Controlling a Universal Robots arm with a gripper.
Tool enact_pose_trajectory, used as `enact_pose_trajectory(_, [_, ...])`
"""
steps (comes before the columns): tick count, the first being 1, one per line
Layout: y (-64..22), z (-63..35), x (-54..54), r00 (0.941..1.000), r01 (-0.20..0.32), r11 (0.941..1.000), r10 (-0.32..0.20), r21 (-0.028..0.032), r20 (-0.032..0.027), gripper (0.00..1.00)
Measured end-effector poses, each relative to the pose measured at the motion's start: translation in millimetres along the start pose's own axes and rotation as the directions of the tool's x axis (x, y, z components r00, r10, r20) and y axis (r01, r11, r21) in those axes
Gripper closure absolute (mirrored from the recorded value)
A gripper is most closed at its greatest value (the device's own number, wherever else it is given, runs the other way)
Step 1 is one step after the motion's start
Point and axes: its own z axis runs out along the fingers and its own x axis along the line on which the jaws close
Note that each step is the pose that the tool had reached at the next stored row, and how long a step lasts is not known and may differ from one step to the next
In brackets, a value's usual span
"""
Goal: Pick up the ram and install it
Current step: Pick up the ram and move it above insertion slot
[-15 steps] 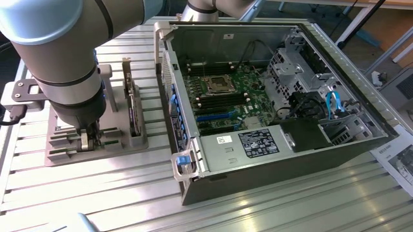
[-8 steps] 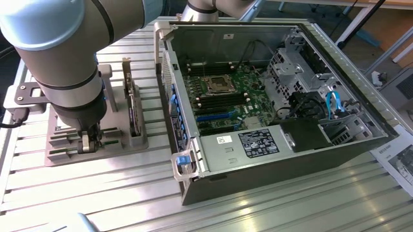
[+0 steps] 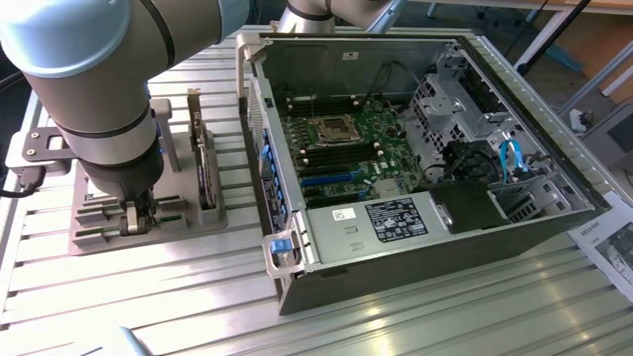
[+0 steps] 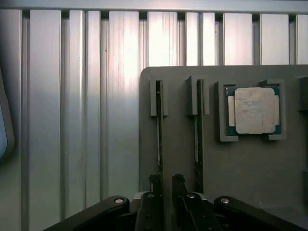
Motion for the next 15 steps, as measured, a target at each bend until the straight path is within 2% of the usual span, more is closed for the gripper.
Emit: enact_pose_trajectory(15, [-1.4,4.7,0.1,1.0,0.006,1.0,-0.006,0.0,-0.0003,0.76])
